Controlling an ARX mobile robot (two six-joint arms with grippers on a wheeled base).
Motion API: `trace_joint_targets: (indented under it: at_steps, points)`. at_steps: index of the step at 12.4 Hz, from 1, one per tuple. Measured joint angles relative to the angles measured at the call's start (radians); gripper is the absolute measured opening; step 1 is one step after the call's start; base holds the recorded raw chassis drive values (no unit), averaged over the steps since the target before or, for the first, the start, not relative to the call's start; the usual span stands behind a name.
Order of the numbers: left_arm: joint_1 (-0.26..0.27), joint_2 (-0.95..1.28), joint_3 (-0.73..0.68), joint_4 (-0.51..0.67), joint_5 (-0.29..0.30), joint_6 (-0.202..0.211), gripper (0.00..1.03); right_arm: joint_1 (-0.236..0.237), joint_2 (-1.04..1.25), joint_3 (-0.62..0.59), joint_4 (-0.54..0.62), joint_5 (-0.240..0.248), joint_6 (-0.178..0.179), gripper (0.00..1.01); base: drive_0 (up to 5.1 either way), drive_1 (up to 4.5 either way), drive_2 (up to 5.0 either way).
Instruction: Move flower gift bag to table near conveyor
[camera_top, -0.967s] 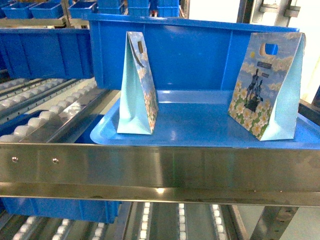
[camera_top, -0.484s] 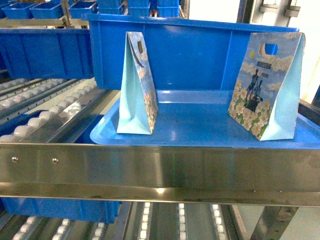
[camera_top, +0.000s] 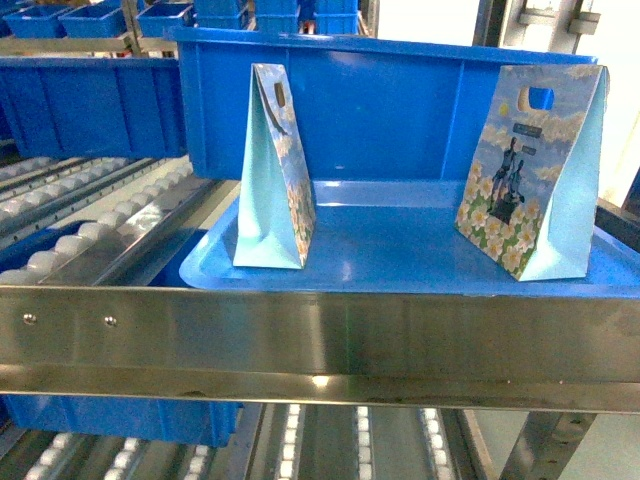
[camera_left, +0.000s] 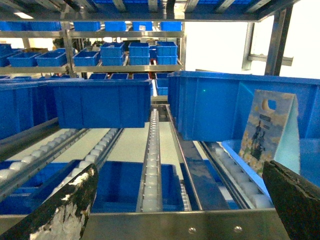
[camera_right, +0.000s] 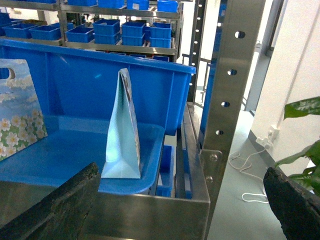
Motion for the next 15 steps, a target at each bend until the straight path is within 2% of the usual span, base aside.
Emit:
trace_joint_targets:
  at_steps: [1, 2, 3, 4, 5, 8, 11, 12, 13, 14, 15]
  points:
    - [0.056, 0.163, 0.013, 0.159, 0.053, -0.001, 0.98, 0.021, 0.135, 0.036, 0.116, 0.000, -0.012, 0.98, 0.0, 0.00, 0.0]
    - [0.061, 0.371, 0.089, 0.344, 0.064, -0.004, 0.98, 0.034, 0.290, 0.108, 0.239, 0.003, -0.023, 0.98, 0.0, 0.00, 0.0]
    - [0.054, 0.411, 0.113, 0.380, 0.064, -0.008, 0.98, 0.034, 0.313, 0.119, 0.254, 0.007, -0.026, 0.98, 0.0, 0.00, 0.0]
    - [0.020, 0.517, 0.189, 0.457, 0.058, -0.016, 0.98, 0.043, 0.393, 0.161, 0.299, 0.010, -0.027, 0.98, 0.0, 0.00, 0.0]
    - [-0.036, 0.627, 0.284, 0.471, 0.029, -0.023, 0.98, 0.060, 0.477, 0.213, 0.305, 0.015, -0.034, 0.98, 0.0, 0.00, 0.0]
    - [-0.243, 0.799, 0.501, 0.351, -0.058, -0.018, 0.98, 0.096, 0.640, 0.370, 0.287, 0.031, -0.049, 0.98, 0.0, 0.00, 0.0]
    - [-0.387, 0.911, 0.698, 0.199, -0.152, -0.024, 0.98, 0.097, 0.755, 0.518, 0.226, 0.024, -0.041, 0.98, 0.0, 0.00, 0.0]
    - [-0.417, 0.966, 0.753, 0.161, -0.185, -0.026, 0.98, 0.090, 0.797, 0.569, 0.193, 0.007, -0.040, 0.98, 0.0, 0.00, 0.0]
    - [-0.470, 1.049, 0.856, 0.118, -0.263, -0.017, 0.98, 0.063, 0.877, 0.677, 0.121, -0.047, -0.011, 0.98, 0.0, 0.00, 0.0]
    - [-0.480, 1.054, 0.870, 0.120, -0.275, -0.010, 0.98, 0.043, 0.924, 0.760, 0.016, -0.119, 0.019, 0.98, 0.0, 0.00, 0.0]
    - [-0.480, 1.054, 0.870, 0.121, -0.275, -0.009, 0.98, 0.037, 0.950, 0.806, -0.047, -0.150, 0.032, 0.98, 0.0, 0.00, 0.0]
